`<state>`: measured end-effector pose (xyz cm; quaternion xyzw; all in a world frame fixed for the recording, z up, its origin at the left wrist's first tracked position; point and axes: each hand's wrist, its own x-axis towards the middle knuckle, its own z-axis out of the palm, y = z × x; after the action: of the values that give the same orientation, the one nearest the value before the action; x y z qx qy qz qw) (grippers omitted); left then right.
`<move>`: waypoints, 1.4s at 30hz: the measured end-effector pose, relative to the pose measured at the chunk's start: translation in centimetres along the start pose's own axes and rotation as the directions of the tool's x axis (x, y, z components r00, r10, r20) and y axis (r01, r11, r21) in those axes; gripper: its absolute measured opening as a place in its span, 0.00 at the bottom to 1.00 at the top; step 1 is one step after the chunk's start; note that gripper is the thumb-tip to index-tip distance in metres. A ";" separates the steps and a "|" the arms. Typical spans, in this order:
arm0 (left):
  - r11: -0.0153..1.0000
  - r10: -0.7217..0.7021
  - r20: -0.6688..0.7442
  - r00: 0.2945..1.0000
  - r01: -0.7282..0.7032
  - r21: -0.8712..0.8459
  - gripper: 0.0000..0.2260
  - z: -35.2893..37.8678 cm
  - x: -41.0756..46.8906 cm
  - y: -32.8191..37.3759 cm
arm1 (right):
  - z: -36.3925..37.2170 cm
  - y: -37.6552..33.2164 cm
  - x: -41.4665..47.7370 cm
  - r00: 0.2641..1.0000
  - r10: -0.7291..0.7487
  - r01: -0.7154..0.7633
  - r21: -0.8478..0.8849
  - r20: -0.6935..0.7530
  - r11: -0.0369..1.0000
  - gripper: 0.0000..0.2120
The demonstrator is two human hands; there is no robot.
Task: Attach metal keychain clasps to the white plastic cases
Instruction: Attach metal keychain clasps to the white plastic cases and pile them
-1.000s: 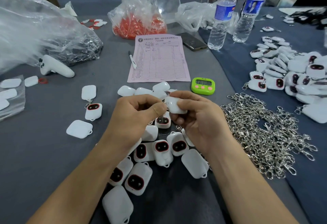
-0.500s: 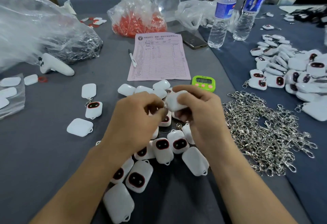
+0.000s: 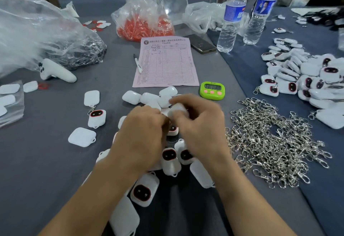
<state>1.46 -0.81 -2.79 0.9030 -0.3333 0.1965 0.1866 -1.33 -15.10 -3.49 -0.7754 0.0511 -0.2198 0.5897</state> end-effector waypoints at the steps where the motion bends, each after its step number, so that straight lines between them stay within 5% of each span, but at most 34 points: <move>1: 0.996 0.039 0.010 0.999 -0.039 0.084 0.07 0.2 -0.1 0.1 | 0.3 0.2 -0.3 0.994 -0.103 0.105 -0.140 0.021 0.985 0.12; 3: 0.997 -0.051 0.043 0.998 0.048 0.060 0.07 0.4 -0.3 0.3 | 0.4 0.4 -0.1 0.997 -0.078 0.076 -0.158 -0.007 0.985 0.12; 5: 0.917 -0.299 0.101 0.949 0.315 -0.245 0.04 0.1 0.0 0.4 | -0.4 0.3 0.8 0.986 0.161 -0.156 0.123 -0.037 0.980 0.13; 8: 0.483 -0.471 0.322 0.821 0.546 -0.684 0.06 -0.3 0.8 0.1 | -1.6 -0.2 1.8 0.897 0.399 -0.431 0.575 0.189 0.696 0.16; 10: 0.327 -0.427 0.425 0.798 0.575 -0.750 0.09 -0.6 1.0 0.2 | -1.8 -0.5 1.8 0.868 0.402 -0.484 0.674 0.291 0.557 0.17; 13: 0.115 -0.379 0.548 0.746 0.625 -0.772 0.16 -0.5 0.8 0.7 | -1.7 -0.7 1.6 0.841 0.414 -0.530 0.685 0.348 0.499 0.18; 15: 0.162 -0.454 0.493 0.742 0.613 -0.773 0.17 -0.4 0.8 1.1 | -1.5 -0.7 1.6 0.837 0.424 -0.533 0.690 0.346 0.489 0.18; 20: 0.521 -0.515 0.142 0.845 0.441 -0.731 0.06 -0.1 0.6 1.3 | -1.5 -0.5 1.7 0.844 0.443 -0.503 0.735 0.303 0.454 0.12; 25: 0.543 -0.522 0.081 0.849 0.404 -0.736 0.07 0.0 0.4 1.6 | -1.0 -0.3 1.5 0.859 0.423 -0.493 0.687 0.288 0.534 0.12; 27: 0.716 -0.469 0.020 0.883 0.393 -0.577 0.08 -0.2 0.2 1.2 | -0.8 -0.3 1.0 0.920 0.357 -0.381 0.597 0.164 0.706 0.13; 29: 0.948 -0.284 -0.083 0.955 0.267 -0.174 0.09 -0.6 0.1 1.2 | -0.2 -0.2 0.1 0.996 0.066 -0.050 0.263 -0.053 0.963 0.13; 30: 0.984 -0.175 -0.114 0.978 0.178 0.013 0.09 -0.9 0.0 1.5 | 0.2 -0.4 -0.5 0.992 -0.107 0.113 0.085 -0.071 0.990 0.12; 32: 0.980 -0.049 -0.135 0.990 0.074 0.186 0.10 -1.2 -0.1 1.8 | 0.8 -0.5 -0.9 0.979 -0.190 0.190 -0.014 -0.070 0.982 0.12; 34: 0.983 -0.092 -0.137 0.986 0.112 0.148 0.07 -1.2 0.0 1.7 | 0.4 -0.7 -0.1 0.993 0.069 -0.043 0.245 -0.098 0.969 0.13; 37: 0.848 -0.402 0.020 0.915 0.381 -0.368 0.04 -0.6 0.4 1.1 | -0.7 -0.8 1.2 0.898 0.435 -0.385 0.596 0.066 0.705 0.13; 39: 0.617 -0.444 0.186 0.876 0.450 -0.645 0.07 -0.4 0.6 0.8 | -1.0 -0.7 1.4 0.864 0.470 -0.459 0.664 0.179 0.590 0.13; 42: 0.532 -0.394 0.180 0.901 0.383 -0.755 0.11 -0.3 0.6 0.7 | -0.9 -0.6 1.2 0.857 0.453 -0.487 0.668 0.244 0.563 0.16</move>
<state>1.36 -1.47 -2.14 0.7828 -0.1745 -0.0072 0.5973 -0.67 -16.11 -2.45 -0.4496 0.1541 -0.0399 0.8789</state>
